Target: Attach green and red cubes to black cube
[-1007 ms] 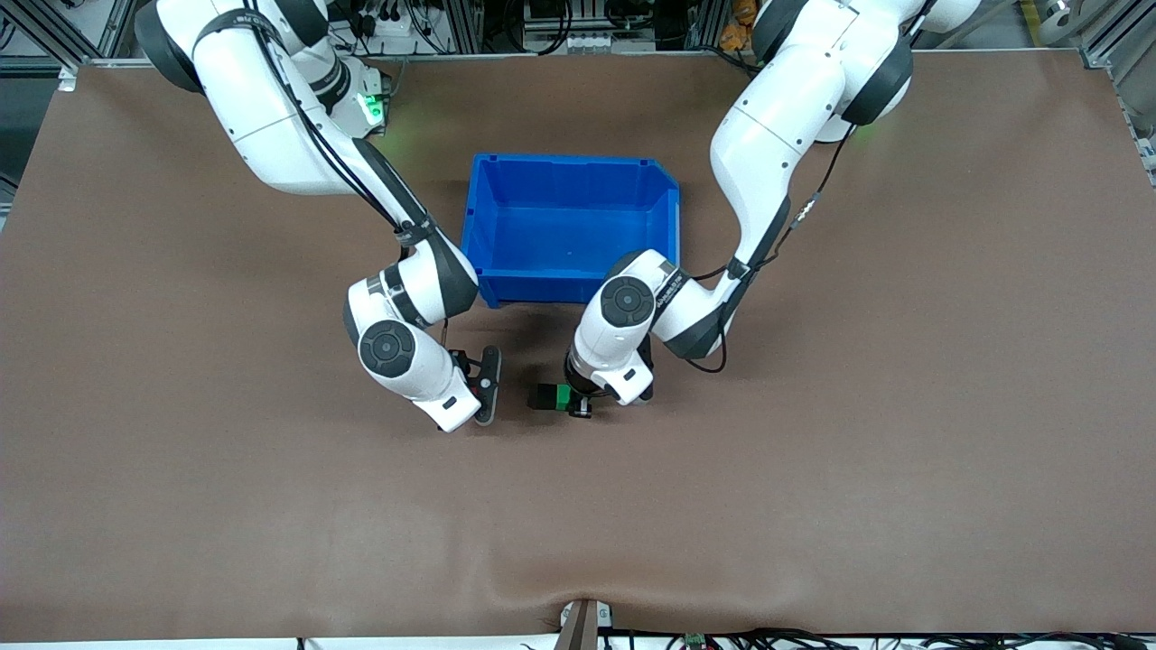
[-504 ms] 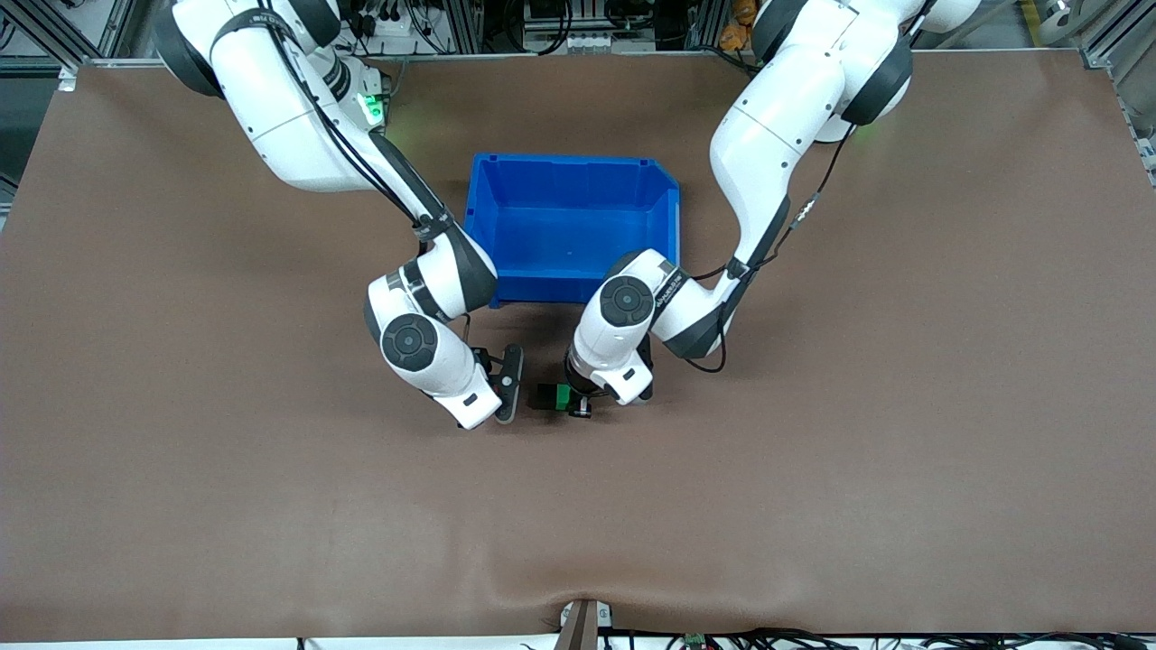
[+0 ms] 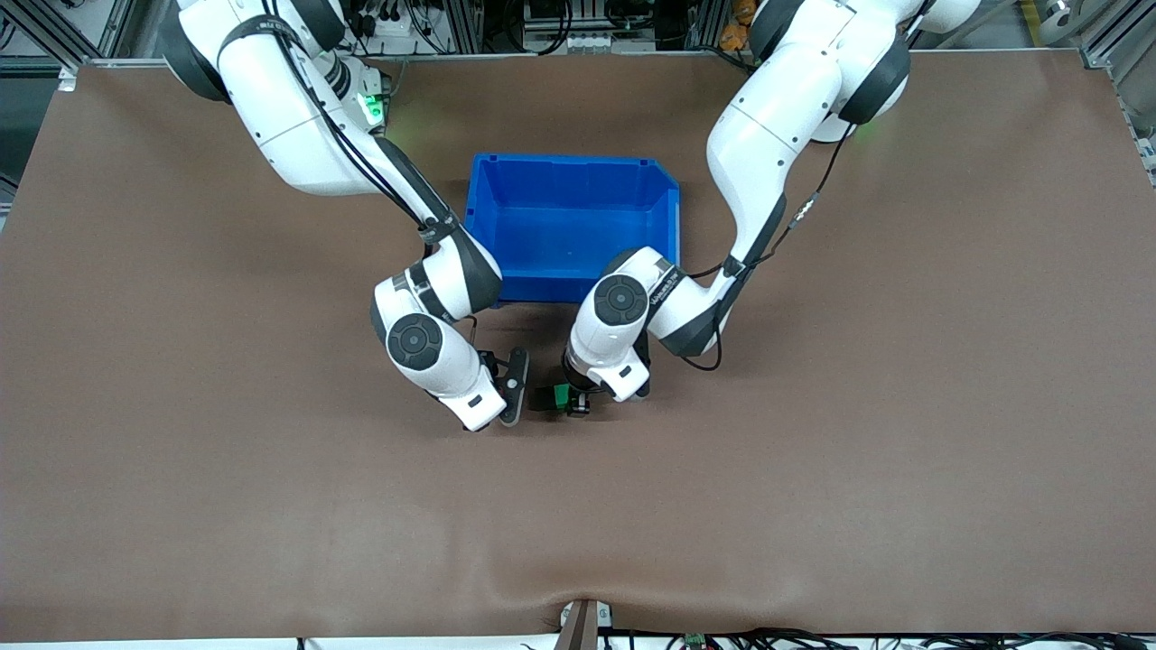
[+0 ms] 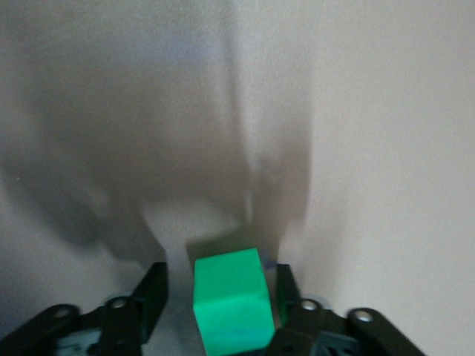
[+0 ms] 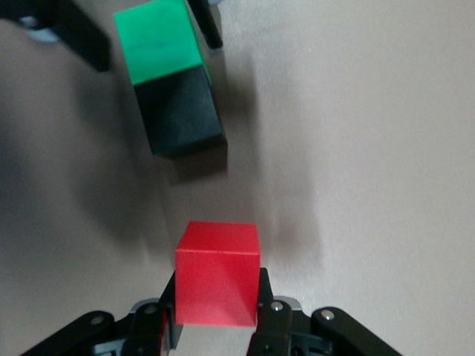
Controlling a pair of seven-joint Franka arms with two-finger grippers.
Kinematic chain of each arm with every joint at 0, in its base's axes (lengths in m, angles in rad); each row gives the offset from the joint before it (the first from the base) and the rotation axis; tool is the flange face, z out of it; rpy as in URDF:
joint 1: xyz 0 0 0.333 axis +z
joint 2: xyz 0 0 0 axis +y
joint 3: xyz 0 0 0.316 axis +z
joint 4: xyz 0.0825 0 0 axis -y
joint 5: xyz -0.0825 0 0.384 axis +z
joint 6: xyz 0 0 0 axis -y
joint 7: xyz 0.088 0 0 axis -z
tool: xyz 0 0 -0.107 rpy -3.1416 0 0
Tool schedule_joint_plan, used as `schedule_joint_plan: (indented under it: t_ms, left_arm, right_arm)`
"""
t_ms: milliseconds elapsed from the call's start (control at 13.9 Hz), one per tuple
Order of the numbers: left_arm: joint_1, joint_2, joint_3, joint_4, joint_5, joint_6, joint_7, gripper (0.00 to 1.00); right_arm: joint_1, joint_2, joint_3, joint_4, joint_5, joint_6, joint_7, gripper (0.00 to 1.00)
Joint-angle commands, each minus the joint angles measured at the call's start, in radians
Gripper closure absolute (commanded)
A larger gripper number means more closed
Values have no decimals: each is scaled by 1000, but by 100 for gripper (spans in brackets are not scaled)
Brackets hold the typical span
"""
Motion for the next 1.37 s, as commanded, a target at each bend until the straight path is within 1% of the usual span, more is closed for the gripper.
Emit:
schedule_joint_plan:
  t_ms: [0, 144, 360, 432, 504, 576, 647, 719, 935, 1079, 1151, 1223, 1295]
  left_arm:
    - [-1, -69, 20, 9, -6, -105, 22, 0]
    - [61, -114, -9, -5, -12, -115, 53, 0]
    - [175, -157, -106, -9, -10, -162, 116, 0]
    - [210, -180, -133, -9, -10, -194, 157, 0]
    - [247, -195, -161, -9, -10, -233, 191, 0]
    - [284, -220, -193, -9, -10, -280, 220, 0]
    - [318, -241, -221, -9, -10, -317, 254, 0]
    - [350, -269, -244, -11, -10, -358, 283, 0]
    - [460, -329, -333, -13, -12, -469, 390, 0]
    - [531, -376, -382, -13, -12, -565, 484, 0]
    - [565, -402, -402, -13, -12, -616, 539, 0]
    - [589, -427, -417, -13, -13, -673, 600, 0]
    - [618, -453, -430, -11, -15, -728, 662, 0]
  right_arm:
    - [21, 33, -5, 31, 12, 20, 19, 100]
    - [29, 37, -5, 31, 11, 41, 18, 100]
    - [46, 46, -5, 53, 9, 43, 21, 100]
    - [47, 47, -5, 59, 9, 46, 21, 99]
    - [47, 52, -5, 59, 9, 47, 21, 93]
    - [47, 53, -5, 59, 9, 47, 19, 70]
    - [49, 53, -5, 59, 9, 50, 18, 8]
    - [49, 57, -5, 57, 4, 58, 16, 0]
    - [52, 52, -5, 57, 3, 66, 16, 0]
    - [37, 37, -8, 47, 12, 75, 18, 0]
    - [23, 14, -16, 41, 1, 73, 16, 0]
    - [-3, -11, -45, 37, 0, 66, 12, 0]
    - [-43, -34, -60, 37, 1, 63, 4, 0]
